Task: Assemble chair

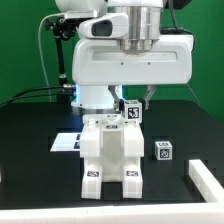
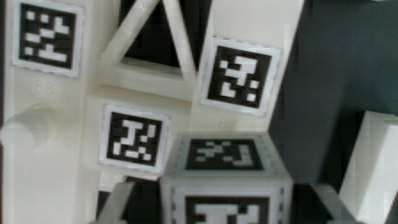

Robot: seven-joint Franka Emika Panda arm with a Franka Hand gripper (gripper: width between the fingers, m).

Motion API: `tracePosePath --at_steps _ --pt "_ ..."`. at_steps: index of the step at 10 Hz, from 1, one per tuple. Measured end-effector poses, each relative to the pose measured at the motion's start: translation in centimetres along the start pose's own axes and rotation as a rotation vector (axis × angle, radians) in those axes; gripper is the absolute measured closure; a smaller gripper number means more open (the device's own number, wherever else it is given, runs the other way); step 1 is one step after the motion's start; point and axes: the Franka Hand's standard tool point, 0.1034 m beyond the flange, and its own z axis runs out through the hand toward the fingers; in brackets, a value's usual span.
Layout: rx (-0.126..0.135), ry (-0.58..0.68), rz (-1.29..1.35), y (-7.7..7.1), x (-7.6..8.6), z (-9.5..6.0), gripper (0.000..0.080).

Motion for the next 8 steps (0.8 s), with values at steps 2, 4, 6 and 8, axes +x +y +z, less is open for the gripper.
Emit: tracePosePath --at_steps 2,4,6,8 --pt "-0.002 -0.002 -0.001 0.04 -0.03 0.3 0.0515" --pt "-0.006 0.008 -0.001 0.1 0.21 0.47 0.0515" --pt "-0.006 0.009 -0.001 0.11 0.28 0.46 0.0515" --pt "-0.007 0.011 -0.003 0.16 0.42 0.45 0.0515"
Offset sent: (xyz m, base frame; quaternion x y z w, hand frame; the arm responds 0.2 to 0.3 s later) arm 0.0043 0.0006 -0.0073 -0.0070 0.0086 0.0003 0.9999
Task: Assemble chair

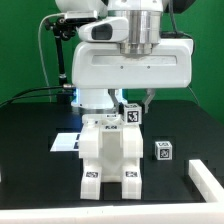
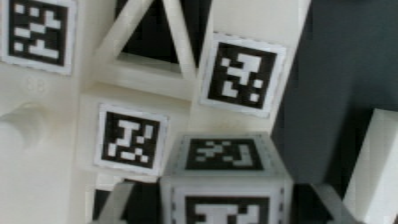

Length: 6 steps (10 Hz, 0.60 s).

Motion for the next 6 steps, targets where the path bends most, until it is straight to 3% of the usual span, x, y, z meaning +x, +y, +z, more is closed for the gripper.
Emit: tracePosePath --at_steps 2,3,4,6 --pt "0.0 -0.001 0.0 0.0 -0.01 0.02 0.0508" --pt "0.0 -0.001 0.0 0.0 -0.02 0.03 0.0303" --pt "0.0 -0.001 0.0 0.0 -0.02 0.03 0.0197" --pt "0.0 -0.001 0.0 0.0 -0.02 0.03 0.0159"
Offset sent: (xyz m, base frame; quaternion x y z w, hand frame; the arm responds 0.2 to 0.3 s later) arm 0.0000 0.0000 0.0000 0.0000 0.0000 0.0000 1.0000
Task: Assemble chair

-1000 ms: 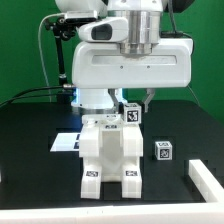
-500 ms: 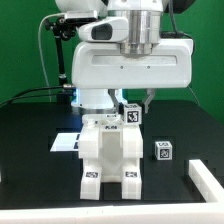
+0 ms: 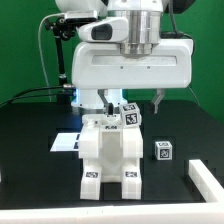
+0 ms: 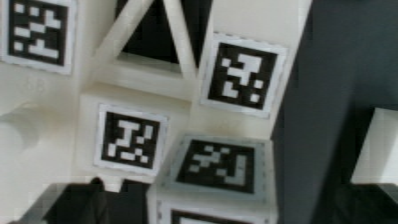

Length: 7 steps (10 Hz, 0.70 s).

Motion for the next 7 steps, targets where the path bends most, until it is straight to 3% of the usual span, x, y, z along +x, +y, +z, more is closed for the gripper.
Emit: tracePosePath --at_steps 4,5,7 --pt "0.001 -0.001 0.002 0.01 -0.02 0.01 0.0151" --pt "0.035 -0.019 0.059 0.07 -0.28 0.03 0.0151" --pt "0.059 -0.018 0.094 -0.23 -0.2 0.0 0.0151"
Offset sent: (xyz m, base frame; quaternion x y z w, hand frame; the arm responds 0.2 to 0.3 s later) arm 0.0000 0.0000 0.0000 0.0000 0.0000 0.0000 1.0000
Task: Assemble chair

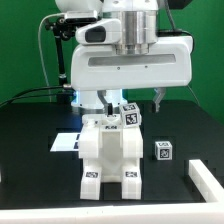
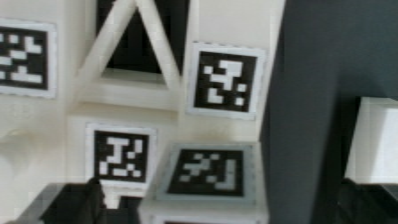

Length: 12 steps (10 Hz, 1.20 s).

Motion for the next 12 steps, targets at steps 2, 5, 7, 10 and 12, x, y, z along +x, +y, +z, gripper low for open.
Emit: tracePosePath --at_steps 2,5,7,10,12 --pt "0.007 0.006 0.023 -0.22 0.01 0.16 0.0151" --pt "0.006 0.005 0.024 -0.17 0.0 0.17 0.0438" --pt "0.006 0.005 0.024 -0.16 0.0 0.17 0.0515" --pt "0.006 0.005 0.051 -0.16 0.0 0.17 0.0515" --pt "0.007 0.005 0.207 -0.21 0.0 0.17 0.0515"
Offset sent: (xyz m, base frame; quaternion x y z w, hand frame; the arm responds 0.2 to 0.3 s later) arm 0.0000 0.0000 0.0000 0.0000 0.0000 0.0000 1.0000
